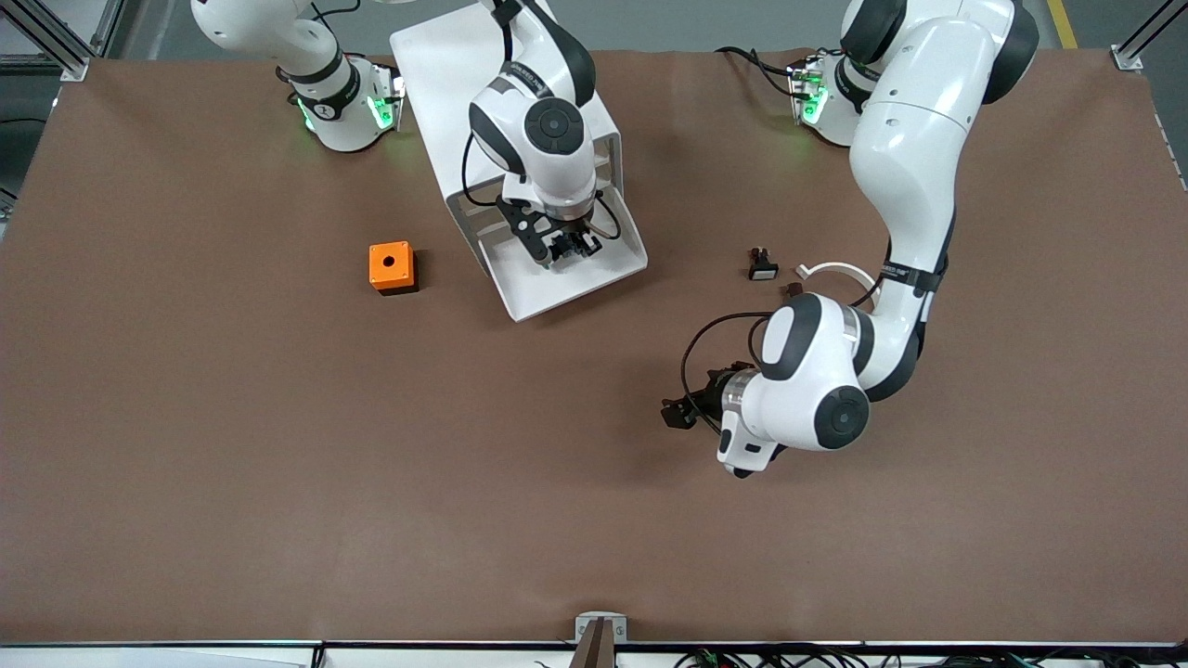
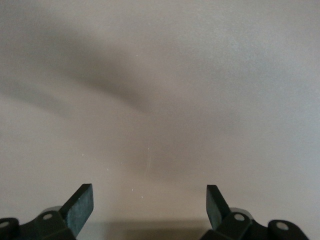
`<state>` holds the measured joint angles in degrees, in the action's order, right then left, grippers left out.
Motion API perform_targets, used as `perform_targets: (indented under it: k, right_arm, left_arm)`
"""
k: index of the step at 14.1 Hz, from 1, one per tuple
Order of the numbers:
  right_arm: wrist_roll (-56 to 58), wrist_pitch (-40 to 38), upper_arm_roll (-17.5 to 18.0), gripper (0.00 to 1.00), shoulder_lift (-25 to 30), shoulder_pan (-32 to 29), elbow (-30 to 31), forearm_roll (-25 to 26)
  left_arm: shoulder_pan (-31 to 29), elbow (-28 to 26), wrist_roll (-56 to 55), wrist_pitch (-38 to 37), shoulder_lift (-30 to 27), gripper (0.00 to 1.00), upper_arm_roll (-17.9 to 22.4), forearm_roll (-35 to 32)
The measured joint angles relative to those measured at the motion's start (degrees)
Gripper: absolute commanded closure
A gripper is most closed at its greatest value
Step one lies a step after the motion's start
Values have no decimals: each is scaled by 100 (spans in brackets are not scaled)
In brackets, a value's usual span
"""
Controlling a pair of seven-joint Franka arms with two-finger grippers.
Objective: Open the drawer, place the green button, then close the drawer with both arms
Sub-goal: 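Lower the green button into the open drawer and open the right gripper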
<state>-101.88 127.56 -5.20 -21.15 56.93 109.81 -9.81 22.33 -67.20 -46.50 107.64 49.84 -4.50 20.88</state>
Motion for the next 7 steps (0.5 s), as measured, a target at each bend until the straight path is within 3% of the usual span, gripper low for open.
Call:
perform_targets:
  k: [4, 5, 6, 7]
  right_arm:
    - [-11, 358, -2, 97, -16, 38, 210, 0]
    - [-18, 413, -2, 79, -26, 55, 235, 0]
    - [-23, 431, -2, 9, -35, 64, 241, 0]
    - [-37, 431, -2, 0, -36, 66, 241, 0]
  left_arm:
    - [363, -3, -3, 502, -24, 1, -6, -640]
    - [409, -10, -4, 598, -23, 1, -6, -677]
    - [419, -14, -4, 646, -23, 1, -5, -683]
    - [410, -14, -4, 676, -24, 1, 4, -683]
